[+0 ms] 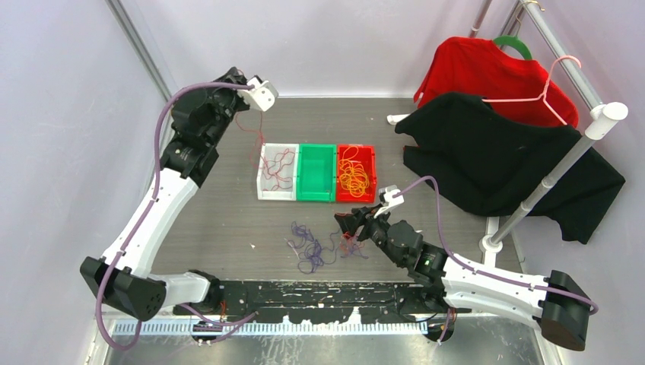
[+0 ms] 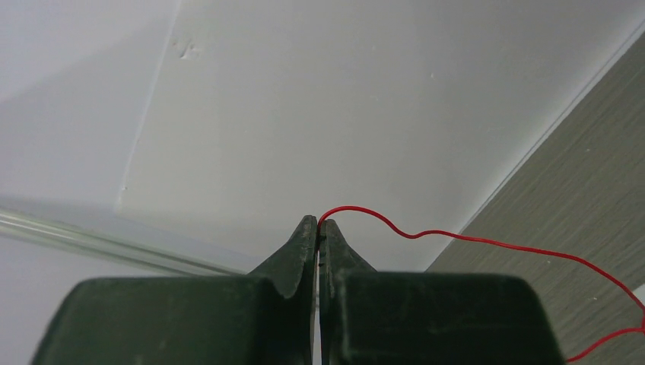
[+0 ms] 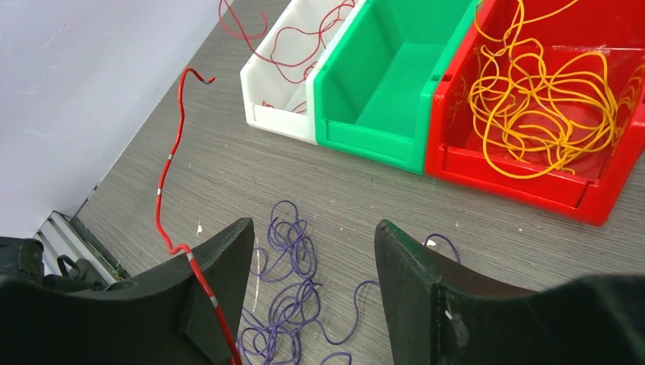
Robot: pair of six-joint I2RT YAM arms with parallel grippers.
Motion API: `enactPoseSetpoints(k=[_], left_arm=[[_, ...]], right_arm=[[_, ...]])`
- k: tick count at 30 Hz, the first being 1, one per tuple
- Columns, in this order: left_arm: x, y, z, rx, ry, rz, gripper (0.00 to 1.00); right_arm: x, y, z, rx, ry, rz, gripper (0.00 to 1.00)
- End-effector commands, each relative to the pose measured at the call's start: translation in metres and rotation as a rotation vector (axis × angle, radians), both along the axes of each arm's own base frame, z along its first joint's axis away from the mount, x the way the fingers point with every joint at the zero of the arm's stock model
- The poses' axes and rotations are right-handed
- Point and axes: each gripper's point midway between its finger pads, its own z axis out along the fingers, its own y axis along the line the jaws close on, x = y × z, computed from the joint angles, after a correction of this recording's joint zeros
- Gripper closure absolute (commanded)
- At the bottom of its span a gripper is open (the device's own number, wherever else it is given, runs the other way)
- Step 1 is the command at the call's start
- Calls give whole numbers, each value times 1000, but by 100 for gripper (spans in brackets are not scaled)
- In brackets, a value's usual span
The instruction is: Untangle the cables
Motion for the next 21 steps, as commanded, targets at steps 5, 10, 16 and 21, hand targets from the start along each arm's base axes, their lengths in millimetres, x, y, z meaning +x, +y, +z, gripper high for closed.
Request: enactPoseSetpoints(k=[5, 10, 16, 21], left_arm=[[0, -15, -21, -86, 87, -71, 100], [14, -27, -55, -97, 162, -96, 100], [33, -38, -77, -115, 220, -106, 100], [52, -49, -80, -118, 214, -123, 100]], right_arm=[[4, -6, 7, 39, -7, -44, 36], [5, -7, 5, 34, -5, -53, 36], [6, -8, 4, 28, -3, -61, 36], [8, -7, 0, 18, 6, -69, 36]])
